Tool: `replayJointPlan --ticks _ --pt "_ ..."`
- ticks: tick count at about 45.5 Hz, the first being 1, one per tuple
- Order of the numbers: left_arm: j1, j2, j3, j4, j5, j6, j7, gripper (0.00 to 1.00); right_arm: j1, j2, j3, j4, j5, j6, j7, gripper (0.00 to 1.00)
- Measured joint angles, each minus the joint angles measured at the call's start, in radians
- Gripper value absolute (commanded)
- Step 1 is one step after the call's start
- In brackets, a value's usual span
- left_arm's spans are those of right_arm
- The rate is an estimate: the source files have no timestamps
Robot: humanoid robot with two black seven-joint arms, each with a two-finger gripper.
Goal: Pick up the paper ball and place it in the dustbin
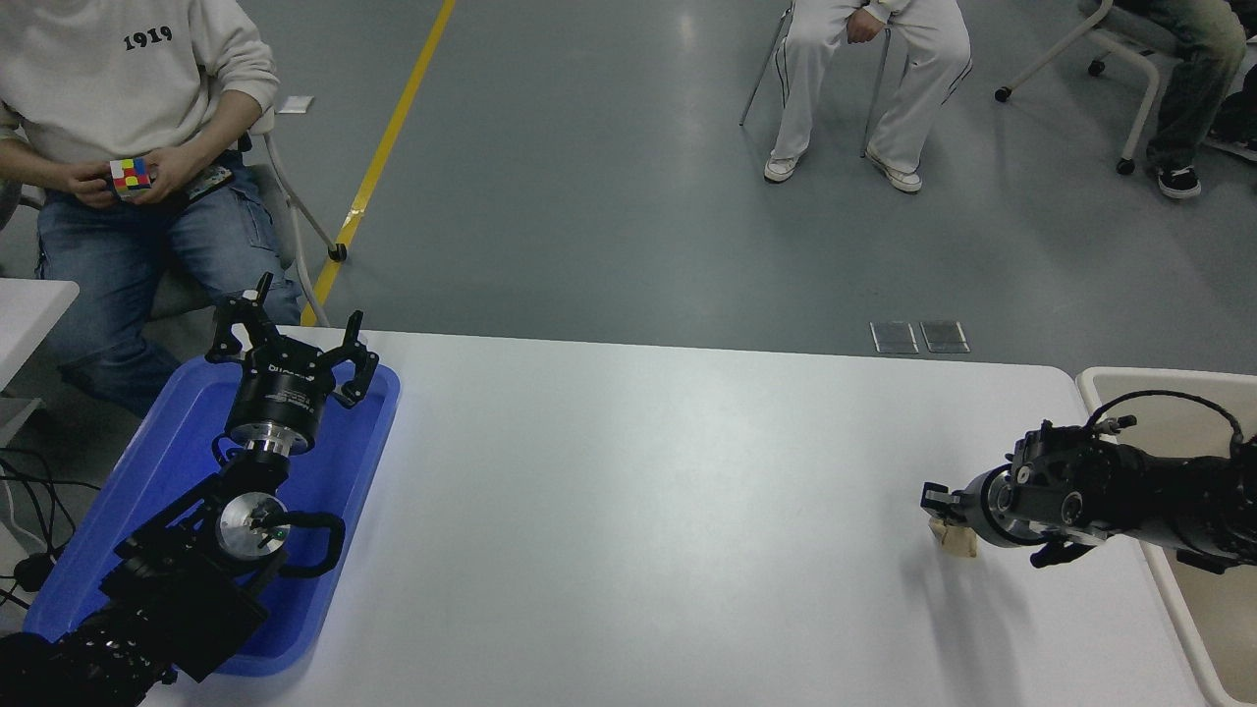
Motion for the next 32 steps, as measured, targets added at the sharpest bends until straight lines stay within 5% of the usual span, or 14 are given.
replayJointPlan --ticks 32 --pt "-0.001 0.0 0.0 0.0 0.0 0.0 0.0 1.0 0.427 -0.122 -0.178 0.488 -0.017 0.099 0.001 0.0"
